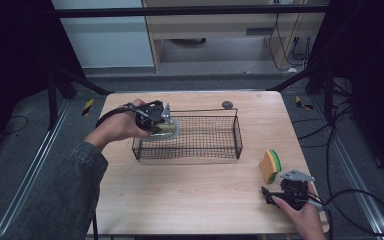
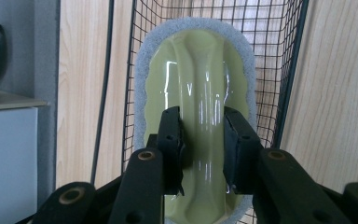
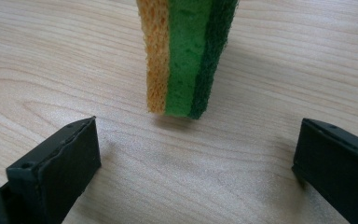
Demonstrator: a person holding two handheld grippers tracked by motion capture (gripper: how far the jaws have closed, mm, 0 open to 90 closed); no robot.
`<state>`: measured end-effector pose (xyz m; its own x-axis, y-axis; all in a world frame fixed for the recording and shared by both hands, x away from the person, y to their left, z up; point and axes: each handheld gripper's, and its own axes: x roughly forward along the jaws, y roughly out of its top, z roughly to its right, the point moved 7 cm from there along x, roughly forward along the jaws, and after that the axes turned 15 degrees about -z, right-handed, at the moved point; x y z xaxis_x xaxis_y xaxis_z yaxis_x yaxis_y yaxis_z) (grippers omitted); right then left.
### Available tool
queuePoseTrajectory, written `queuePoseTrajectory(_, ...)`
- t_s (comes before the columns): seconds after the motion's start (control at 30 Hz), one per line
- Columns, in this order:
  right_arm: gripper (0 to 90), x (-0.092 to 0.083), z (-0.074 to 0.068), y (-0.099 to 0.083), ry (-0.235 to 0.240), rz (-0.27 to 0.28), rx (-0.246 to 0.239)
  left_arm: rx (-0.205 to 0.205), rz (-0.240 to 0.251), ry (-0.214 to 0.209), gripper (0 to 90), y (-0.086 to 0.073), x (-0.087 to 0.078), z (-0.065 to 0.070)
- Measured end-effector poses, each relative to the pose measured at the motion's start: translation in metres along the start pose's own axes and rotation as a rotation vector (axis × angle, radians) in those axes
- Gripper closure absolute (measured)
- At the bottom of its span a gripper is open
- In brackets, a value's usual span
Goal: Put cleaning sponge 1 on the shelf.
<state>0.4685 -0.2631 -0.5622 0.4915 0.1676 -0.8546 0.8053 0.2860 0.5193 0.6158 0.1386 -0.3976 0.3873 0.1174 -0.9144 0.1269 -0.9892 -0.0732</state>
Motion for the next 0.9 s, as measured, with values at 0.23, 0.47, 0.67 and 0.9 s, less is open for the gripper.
queuePoseTrajectory(0.23,0.6,0.0,0.0,0.0,0.0,0.0,0.001,0.005,-0.005,-0.011,70.6,-0.002,0.009,0.002)
queuePoseTrajectory(0.47,0.6,0.0,0.0,0.0,0.0,0.001,0.001,0.009,-0.002,-0.013,70.6,-0.002,0.013,0.002)
queuePoseTrajectory(0.67,0.6,0.0,0.0,0.0,0.0,0.001,0.0,0.007,-0.007,-0.021,70.6,-0.001,0.021,0.004)
queuePoseTrajectory(0.9,0.6,0.0,0.0,0.0,-0.001,0.001,-0.001,0.0,-0.013,-0.033,70.6,-0.004,0.032,0.003)
